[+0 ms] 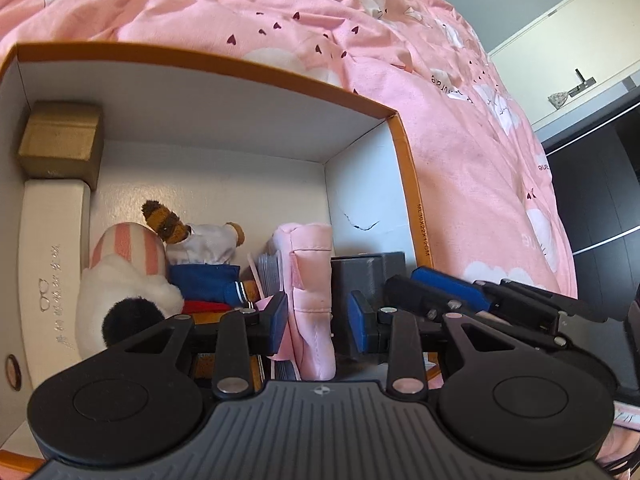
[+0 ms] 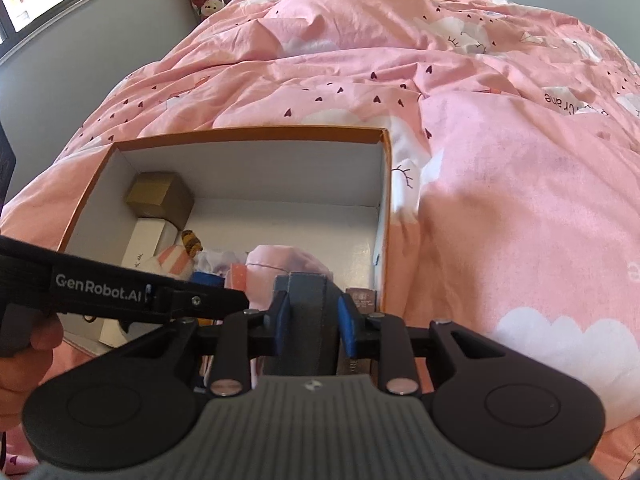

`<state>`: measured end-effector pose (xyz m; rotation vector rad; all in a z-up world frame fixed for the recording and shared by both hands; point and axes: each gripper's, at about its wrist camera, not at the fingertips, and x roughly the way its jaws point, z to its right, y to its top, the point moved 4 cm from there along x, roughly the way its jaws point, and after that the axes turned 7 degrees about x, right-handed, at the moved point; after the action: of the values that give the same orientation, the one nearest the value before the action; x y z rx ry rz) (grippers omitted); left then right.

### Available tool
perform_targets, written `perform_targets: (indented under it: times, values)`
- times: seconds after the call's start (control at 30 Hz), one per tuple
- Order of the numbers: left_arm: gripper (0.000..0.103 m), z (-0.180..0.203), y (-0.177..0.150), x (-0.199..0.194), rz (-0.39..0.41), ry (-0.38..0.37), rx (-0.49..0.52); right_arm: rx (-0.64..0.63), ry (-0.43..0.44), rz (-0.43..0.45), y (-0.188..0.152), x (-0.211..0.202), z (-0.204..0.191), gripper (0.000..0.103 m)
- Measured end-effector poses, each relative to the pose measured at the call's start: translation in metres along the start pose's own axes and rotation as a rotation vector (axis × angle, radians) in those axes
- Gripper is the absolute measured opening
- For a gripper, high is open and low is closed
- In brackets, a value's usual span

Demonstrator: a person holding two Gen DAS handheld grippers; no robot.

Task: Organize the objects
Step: 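Lower the grey box and PHOTO CARD box into the box beside the pink pouch, then open the left tool off the grey box while the right tool releases the PHOTO CARD box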

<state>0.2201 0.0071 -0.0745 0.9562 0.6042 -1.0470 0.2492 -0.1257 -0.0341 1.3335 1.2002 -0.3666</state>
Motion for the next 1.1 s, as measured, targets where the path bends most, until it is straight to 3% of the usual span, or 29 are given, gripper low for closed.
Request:
perform_targets:
  times: [0.17,0.3,0.63,0.83,0.93,1.1]
  values:
    - [0.037,-0.003,-0.001,0.016,-0.017,-0.054,-0.046,0.018,0.007,-0.005,0.008,0.005,0.007,0.024]
    - [0.037,-0.004,0.001,0.024,-0.008,-0.047,-0.063,0.045,0.034,-0.013,0.01,0.009,0.011,0.024]
    - [0.038,0.014,-0.006,0.025,-0.023,0.075,0.083,0.062,0.081,-0.045,0.002,0.005,0.013,0.026]
    - [0.036,0.016,-0.011,0.029,-0.017,0.09,0.163,0.06,0.109,-0.069,-0.004,0.003,0.014,0.03]
    - [0.036,0.021,-0.017,0.024,-0.002,0.091,0.253,0.035,0.113,-0.082,-0.008,0.002,0.014,0.038]
    - [0.038,0.018,-0.017,0.006,-0.005,0.067,0.281,-0.007,0.118,-0.091,-0.011,0.005,0.013,0.046]
